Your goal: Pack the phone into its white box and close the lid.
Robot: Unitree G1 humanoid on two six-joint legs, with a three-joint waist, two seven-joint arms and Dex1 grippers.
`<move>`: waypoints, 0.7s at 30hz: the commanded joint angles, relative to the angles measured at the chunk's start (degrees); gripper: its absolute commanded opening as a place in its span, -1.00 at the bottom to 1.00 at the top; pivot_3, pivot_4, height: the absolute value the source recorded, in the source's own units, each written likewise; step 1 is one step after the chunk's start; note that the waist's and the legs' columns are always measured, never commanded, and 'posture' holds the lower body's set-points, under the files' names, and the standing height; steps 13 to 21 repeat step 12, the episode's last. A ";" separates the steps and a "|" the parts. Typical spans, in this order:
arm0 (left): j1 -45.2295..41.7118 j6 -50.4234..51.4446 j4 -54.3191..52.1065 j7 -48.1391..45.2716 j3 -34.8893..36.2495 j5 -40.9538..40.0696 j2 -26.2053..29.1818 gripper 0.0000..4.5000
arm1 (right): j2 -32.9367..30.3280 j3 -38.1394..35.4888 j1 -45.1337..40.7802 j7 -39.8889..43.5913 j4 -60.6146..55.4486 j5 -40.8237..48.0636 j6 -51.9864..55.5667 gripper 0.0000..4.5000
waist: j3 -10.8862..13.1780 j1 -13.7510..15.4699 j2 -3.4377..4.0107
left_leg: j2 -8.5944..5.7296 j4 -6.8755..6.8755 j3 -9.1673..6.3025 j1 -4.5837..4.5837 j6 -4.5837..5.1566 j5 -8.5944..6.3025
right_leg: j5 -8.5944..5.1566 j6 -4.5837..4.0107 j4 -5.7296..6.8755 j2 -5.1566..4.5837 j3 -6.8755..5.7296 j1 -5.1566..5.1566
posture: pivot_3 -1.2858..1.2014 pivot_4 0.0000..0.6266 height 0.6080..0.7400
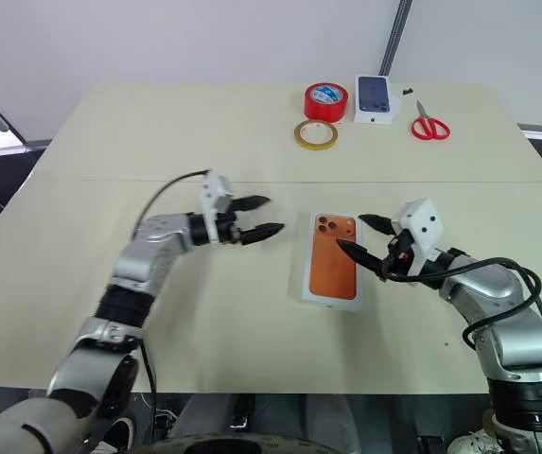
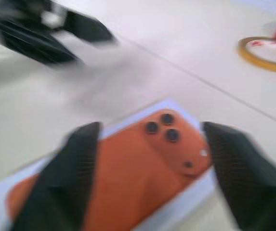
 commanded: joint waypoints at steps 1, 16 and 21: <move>4.36 0.53 -8.85 -0.06 3.13 -1.70 5.32 1.00 | -2.58 -3.25 1.02 4.04 0.26 0.57 -3.56 0.99 | 0.01 0.00 0.02 | 0.00 0.00 0.00 0.00 0.01 -0.01 | 0.00 0.00 0.00 -0.01 0.00 0.00 | 0.03 -0.52 1.00; 19.79 1.49 -14.58 1.86 12.39 -5.43 15.81 1.00 | -7.82 -6.84 5.89 11.67 8.07 -0.69 -8.18 0.99 | 0.03 0.00 0.06 | 0.01 -0.03 0.00 0.01 0.05 -0.04 | -0.01 -0.02 -0.07 -0.06 0.00 0.04 | 0.03 -0.52 1.00; 19.79 1.49 -14.58 1.86 12.39 -5.43 15.81 1.00 | -7.82 -6.84 5.89 11.67 8.07 -0.69 -8.18 0.99 | 0.03 0.00 0.06 | 0.01 -0.03 0.00 0.01 0.05 -0.04 | -0.01 -0.02 -0.07 -0.06 0.00 0.04 | 0.03 -0.52 1.00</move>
